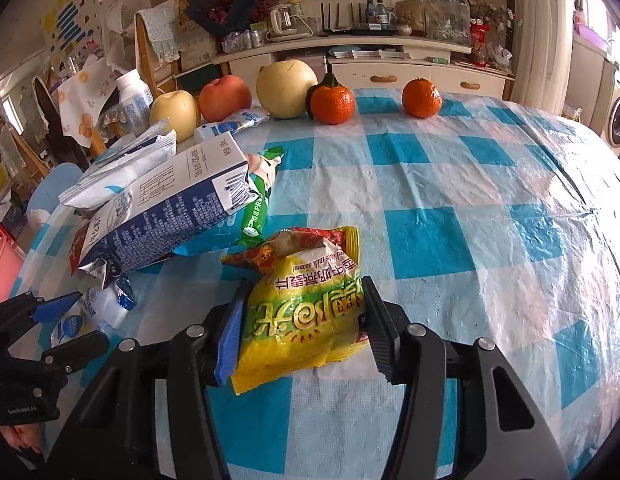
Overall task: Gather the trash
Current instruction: 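Close the left gripper on the white MAGICDAY pouch while the right grips the yellow chip bag, then carry both bags to the pink bucket and open both grippers to drop them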
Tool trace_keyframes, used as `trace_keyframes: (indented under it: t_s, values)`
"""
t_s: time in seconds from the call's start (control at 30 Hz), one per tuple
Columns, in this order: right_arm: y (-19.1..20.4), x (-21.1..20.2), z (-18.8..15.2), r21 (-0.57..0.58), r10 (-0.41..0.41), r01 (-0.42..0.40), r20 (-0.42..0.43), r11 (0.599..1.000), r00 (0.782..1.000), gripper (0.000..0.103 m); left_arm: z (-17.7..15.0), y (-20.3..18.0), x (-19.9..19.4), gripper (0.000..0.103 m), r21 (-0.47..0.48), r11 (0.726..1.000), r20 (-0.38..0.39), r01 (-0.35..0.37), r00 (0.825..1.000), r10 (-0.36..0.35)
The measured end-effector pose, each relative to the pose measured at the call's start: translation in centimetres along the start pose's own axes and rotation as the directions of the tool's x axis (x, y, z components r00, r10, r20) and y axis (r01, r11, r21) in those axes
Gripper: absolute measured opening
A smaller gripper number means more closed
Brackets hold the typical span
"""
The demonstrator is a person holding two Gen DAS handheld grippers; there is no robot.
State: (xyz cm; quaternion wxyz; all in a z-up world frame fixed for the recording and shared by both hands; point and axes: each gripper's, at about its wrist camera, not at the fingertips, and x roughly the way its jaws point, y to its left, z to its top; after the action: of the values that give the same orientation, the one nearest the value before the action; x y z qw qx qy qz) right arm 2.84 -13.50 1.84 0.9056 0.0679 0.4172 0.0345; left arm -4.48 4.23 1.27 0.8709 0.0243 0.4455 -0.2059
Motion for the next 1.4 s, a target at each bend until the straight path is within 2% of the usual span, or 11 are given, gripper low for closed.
trace_keyframes:
  t_s: [0.17, 0.4, 0.6, 0.77, 0.87, 0.97, 1.03, 1.1, 1.27, 1.4]
  values:
    - [0.3, -1.2, -1.1, 0.02, 0.03, -0.03, 0.012, 0.999, 0.999, 0.051, -0.3, 0.5, -1.9, 0.064, -0.011, 1.0, 0.031, 0.008, 0.999, -0.007]
    - [1.1, -4.3, -2.1, 0.046, 0.081, -0.085, 0.089, 0.995, 0.993, 0.048, -0.8, 2.5, -5.1, 0.064, -0.059, 0.998, 0.087, 0.014, 0.996, -0.008]
    - [3.8, -6.5, -2.4, 0.014, 0.144, -0.147, 0.128, 0.989, 0.981, 0.048, -1.0, 5.0, -7.6, 0.064, -0.114, 0.993, 0.141, 0.004, 0.99, 0.012]
    - [8.0, -7.6, -1.9, -0.035, 0.232, -0.23, 0.118, 0.973, 0.965, 0.048, -1.1, 8.3, -10.0, 0.064, -0.197, 0.979, 0.185, -0.049, 0.979, 0.086]
    - [11.3, -7.7, -1.6, -0.076, 0.29, -0.284, 0.095, 0.956, 0.952, 0.048, -1.2, 11.2, -11.9, 0.064, -0.269, 0.958, 0.21, -0.095, 0.965, 0.155]
    - [15.1, -7.6, -1.2, -0.119, 0.351, -0.342, 0.065, 0.932, 0.934, 0.048, -1.8, 14.7, -14.1, 0.064, -0.351, 0.922, 0.222, -0.166, 0.941, 0.254]
    - [18.2, -7.4, -0.9, -0.161, 0.389, -0.378, 0.044, 0.912, 0.92, 0.048, -2.3, 17.4, -15.5, 0.064, -0.413, 0.885, 0.216, -0.216, 0.921, 0.325]
    - [21.4, -7.1, -0.5, -0.201, 0.427, -0.415, 0.018, 0.887, 0.904, 0.048, -3.1, 20.3, -16.8, 0.064, -0.478, 0.835, 0.196, -0.273, 0.893, 0.405]
    - [30.6, -6.3, 0.2, -0.335, 0.506, -0.495, -0.06, 0.802, 0.86, 0.048, -6.1, 27.7, -20.5, 0.064, -0.649, 0.675, 0.128, -0.352, 0.824, 0.553]
    - [37.6, -5.2, 0.6, -0.411, 0.549, -0.545, -0.121, 0.731, 0.827, 0.048, -8.7, 32.2, -22.5, 0.064, -0.76, 0.547, 0.066, -0.351, 0.795, 0.603]
